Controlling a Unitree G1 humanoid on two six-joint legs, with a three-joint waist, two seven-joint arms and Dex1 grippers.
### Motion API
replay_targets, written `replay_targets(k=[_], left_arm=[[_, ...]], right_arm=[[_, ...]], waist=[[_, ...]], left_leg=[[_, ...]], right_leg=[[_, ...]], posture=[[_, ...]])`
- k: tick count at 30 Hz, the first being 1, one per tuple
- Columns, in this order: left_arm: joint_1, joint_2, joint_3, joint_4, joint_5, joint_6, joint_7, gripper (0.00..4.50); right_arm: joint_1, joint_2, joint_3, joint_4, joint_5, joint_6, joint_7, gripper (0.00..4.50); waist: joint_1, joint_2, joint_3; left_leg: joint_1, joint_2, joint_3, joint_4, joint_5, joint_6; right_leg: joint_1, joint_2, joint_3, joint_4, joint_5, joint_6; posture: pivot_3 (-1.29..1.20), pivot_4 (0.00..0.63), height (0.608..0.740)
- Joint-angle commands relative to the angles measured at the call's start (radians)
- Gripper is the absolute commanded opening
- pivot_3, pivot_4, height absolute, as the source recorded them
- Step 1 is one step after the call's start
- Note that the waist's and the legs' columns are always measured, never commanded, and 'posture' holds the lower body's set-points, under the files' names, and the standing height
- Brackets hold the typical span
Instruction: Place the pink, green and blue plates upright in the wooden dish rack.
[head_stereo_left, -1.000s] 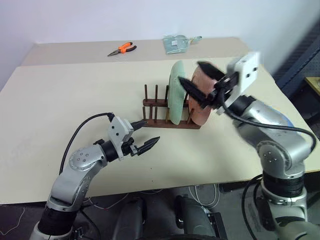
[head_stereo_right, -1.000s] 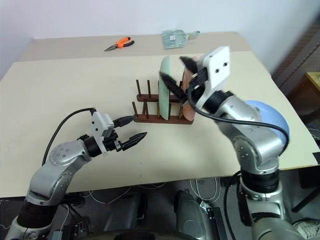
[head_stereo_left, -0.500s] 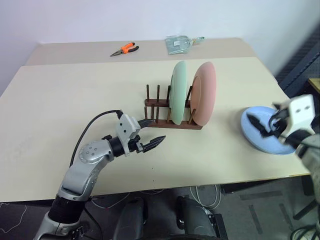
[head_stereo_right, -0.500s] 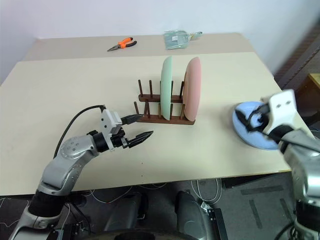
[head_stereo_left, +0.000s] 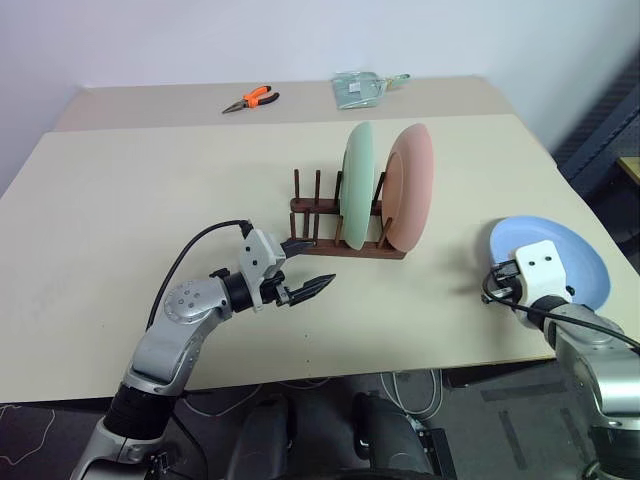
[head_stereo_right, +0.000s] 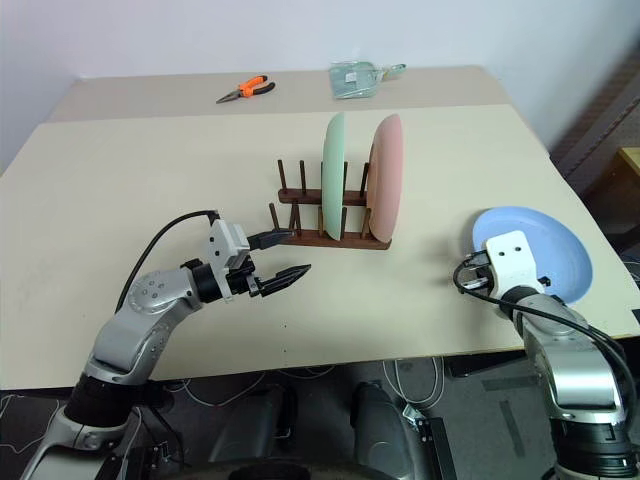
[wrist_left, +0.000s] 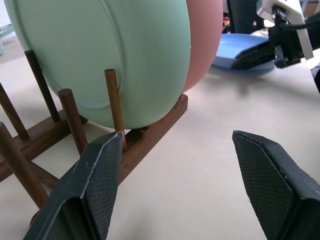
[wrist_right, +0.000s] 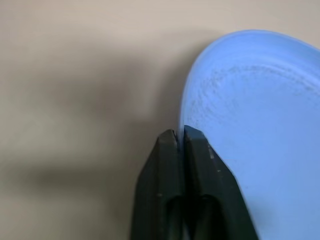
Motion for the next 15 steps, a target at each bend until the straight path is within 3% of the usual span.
replay_targets(k=[1,6,10,12,15], left_arm=[[-0.012,0.004,0.009,-0.039,-0.001,-0.009,0.001,3.59],[-0.011,0.015,0.050,0.001,0.015,-0.044,0.017,3.59],[-0.017,0.016,0.083,0.070,0.049,-0.114,0.044,3.59],[-0.019,0.009,0.093,0.093,0.064,-0.143,0.061,3.59],[-0.004,-0.014,0.132,0.132,0.098,-0.208,0.130,3.59]], right_arm=[[-0.043,-0.035,-0.013,-0.045,-0.057,-0.080,-0.002,0.05],[-0.286,-0.017,-0.105,-0.163,0.036,-0.153,0.007,0.05],[-0.581,0.098,-0.205,-0.263,0.388,-0.053,-0.020,0.05],[-0.650,0.130,-0.228,-0.289,0.533,0.005,-0.046,0.05],[-0.752,0.233,-0.181,-0.339,0.887,0.036,-0.147,0.05]], waist=[[-0.001,0.000,0.000],[-0.015,0.005,0.003],[-0.021,0.005,0.003],[-0.017,0.003,0.002],[-0.019,0.003,0.002]], left_leg=[[0.000,0.000,0.000,0.000,0.000,0.000],[0.000,0.000,0.000,0.001,0.000,0.000],[0.000,0.001,-0.002,0.000,0.000,0.000],[0.000,0.002,-0.004,-0.001,0.000,0.000],[0.000,0.001,-0.004,-0.001,0.000,0.000]], right_leg=[[0.000,0.000,0.000,0.000,0.000,0.000],[-0.001,0.000,0.000,0.001,0.000,0.000],[-0.001,0.002,0.000,0.002,0.001,0.001],[0.000,0.003,-0.002,0.002,0.002,0.004],[0.001,0.001,-0.003,0.002,0.002,0.003]], posture=[[0.00,0.150,0.738],[0.00,0.150,0.738],[0.00,0.150,0.738],[0.00,0.150,0.738],[0.00,0.150,0.738]])
